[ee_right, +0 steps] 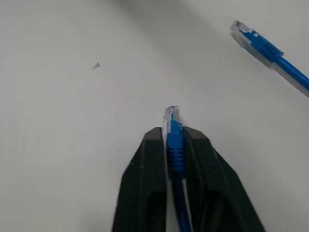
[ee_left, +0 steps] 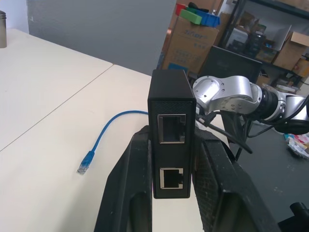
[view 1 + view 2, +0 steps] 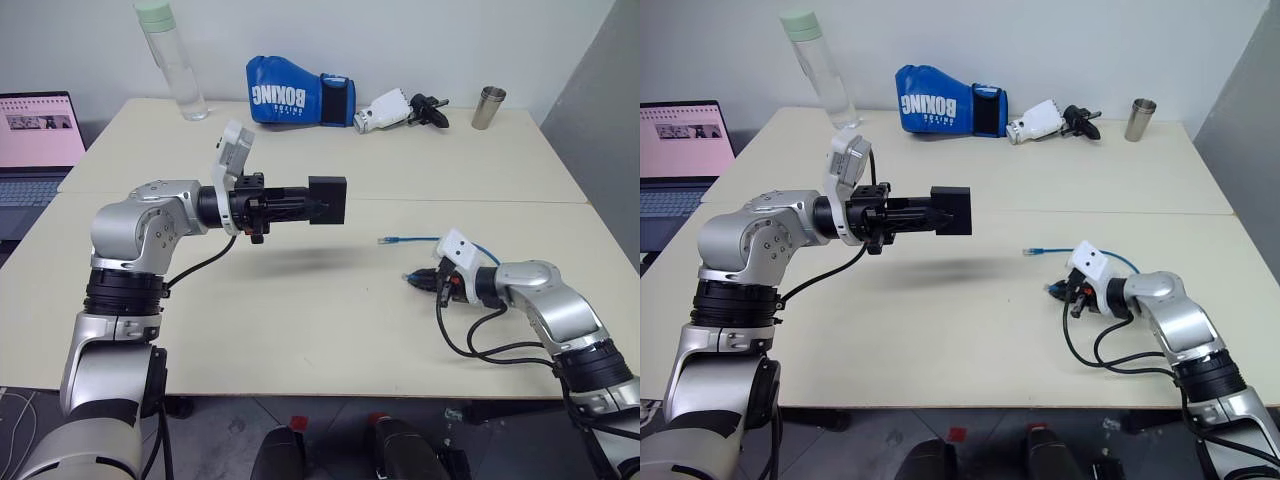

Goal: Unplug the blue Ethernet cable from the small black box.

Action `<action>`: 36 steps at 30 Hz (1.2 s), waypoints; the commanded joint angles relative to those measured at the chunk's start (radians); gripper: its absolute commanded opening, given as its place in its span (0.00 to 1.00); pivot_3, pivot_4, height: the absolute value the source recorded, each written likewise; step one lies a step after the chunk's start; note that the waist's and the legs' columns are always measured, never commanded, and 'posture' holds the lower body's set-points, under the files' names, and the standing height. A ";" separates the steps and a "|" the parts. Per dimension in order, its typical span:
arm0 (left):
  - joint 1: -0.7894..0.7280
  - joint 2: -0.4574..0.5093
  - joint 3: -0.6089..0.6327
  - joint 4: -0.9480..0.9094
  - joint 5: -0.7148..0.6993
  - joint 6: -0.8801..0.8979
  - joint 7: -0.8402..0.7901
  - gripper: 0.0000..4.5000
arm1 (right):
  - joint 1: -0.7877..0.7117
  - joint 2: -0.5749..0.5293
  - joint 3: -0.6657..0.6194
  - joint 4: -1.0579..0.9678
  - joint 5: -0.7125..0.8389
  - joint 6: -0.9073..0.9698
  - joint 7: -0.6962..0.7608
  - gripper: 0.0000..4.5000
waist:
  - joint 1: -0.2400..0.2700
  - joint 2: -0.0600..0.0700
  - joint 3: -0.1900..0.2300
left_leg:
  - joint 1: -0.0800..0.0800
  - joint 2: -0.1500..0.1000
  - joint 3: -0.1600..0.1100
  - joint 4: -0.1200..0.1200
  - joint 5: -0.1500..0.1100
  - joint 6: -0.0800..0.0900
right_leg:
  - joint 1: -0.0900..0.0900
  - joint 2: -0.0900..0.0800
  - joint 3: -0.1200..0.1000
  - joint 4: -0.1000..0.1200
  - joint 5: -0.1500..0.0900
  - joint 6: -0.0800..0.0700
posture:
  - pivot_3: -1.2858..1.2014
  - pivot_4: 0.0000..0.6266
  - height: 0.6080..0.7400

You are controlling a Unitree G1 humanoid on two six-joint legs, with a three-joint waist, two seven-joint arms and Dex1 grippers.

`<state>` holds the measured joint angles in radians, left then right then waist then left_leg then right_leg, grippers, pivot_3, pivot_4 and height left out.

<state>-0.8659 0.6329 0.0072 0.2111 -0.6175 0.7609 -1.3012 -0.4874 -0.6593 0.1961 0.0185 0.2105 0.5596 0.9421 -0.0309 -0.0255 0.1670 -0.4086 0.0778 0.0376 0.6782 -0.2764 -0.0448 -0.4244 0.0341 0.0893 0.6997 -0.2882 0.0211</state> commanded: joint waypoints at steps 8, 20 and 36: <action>0.001 -0.001 0.018 -0.036 -0.018 -0.005 -0.005 0.17 | 0.002 -0.038 -0.064 -0.089 0.081 0.066 0.056 0.74 | 0.001 0.000 0.000 | 0.000 0.000 -0.001 0.000 0.000 0.000 | 0.000 0.000 -0.001 0.000 0.000 0.000 | 0.52 0.24 1.00; 0.019 0.043 0.044 -0.008 0.019 -0.032 0.035 0.17 | -0.041 -0.138 -0.317 -0.347 0.419 0.349 0.099 0.98 | 0.000 0.000 0.000 | 0.000 0.000 -0.002 0.000 0.000 0.000 | 0.001 0.000 -0.001 0.000 0.000 0.000 | 0.52 0.24 1.00; 0.119 -0.143 0.106 0.250 0.314 -0.443 0.595 0.17 | 0.007 0.019 -0.373 -0.655 0.646 0.441 -0.357 0.98 | 0.021 -0.002 -0.002 | -0.004 -0.001 -0.005 0.002 0.000 0.000 | 0.002 -0.003 -0.003 -0.002 0.001 0.001 | 0.52 0.24 1.00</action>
<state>-0.7445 0.5061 0.0909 0.4367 -0.3384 0.4021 -0.7639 -0.5076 -0.6274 -0.1961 -0.6139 0.9215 1.0833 0.5868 -0.0104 -0.0278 0.1655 -0.4133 0.0766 0.0328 0.6799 -0.2765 -0.0446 -0.4228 0.0309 0.0866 0.6969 -0.2873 0.0225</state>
